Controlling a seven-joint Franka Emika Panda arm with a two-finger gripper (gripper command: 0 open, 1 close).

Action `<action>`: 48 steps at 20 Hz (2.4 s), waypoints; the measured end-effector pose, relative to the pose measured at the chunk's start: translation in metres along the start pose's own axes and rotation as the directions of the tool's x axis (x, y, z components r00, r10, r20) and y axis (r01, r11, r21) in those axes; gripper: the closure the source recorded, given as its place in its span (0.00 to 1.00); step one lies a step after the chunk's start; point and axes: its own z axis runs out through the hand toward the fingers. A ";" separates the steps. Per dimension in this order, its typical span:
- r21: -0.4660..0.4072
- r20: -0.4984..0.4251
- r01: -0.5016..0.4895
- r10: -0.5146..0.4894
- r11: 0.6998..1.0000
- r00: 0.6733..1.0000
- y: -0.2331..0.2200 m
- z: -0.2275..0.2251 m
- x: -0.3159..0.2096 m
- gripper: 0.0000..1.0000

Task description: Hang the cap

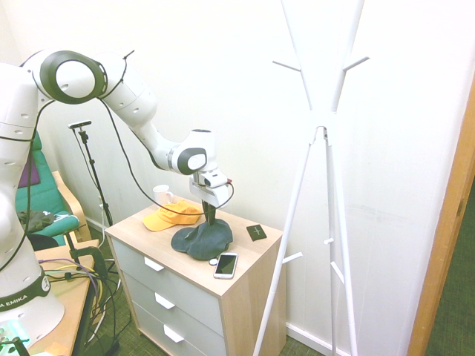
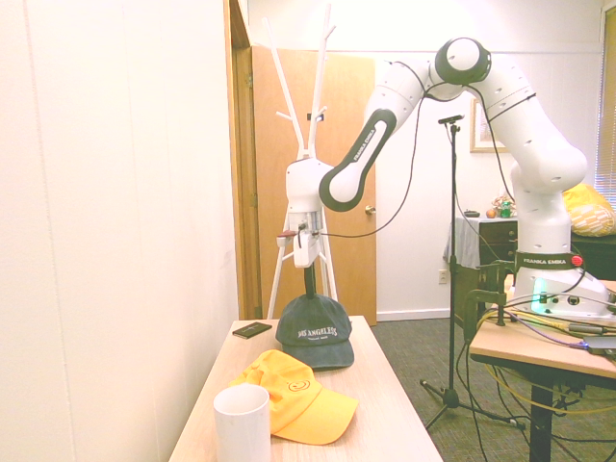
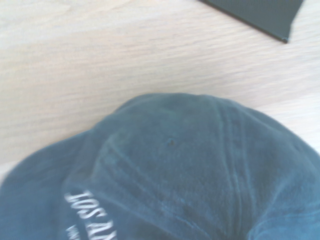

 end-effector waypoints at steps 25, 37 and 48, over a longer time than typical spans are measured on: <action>-0.572 -0.666 -0.159 -0.342 0.805 0.663 0.138 -0.328 0.025 1.00; -0.622 -0.724 -0.210 -0.450 0.755 0.523 0.141 -0.437 0.002 1.00; -0.574 -0.765 -0.214 -0.424 0.790 0.485 0.140 -0.473 0.072 1.00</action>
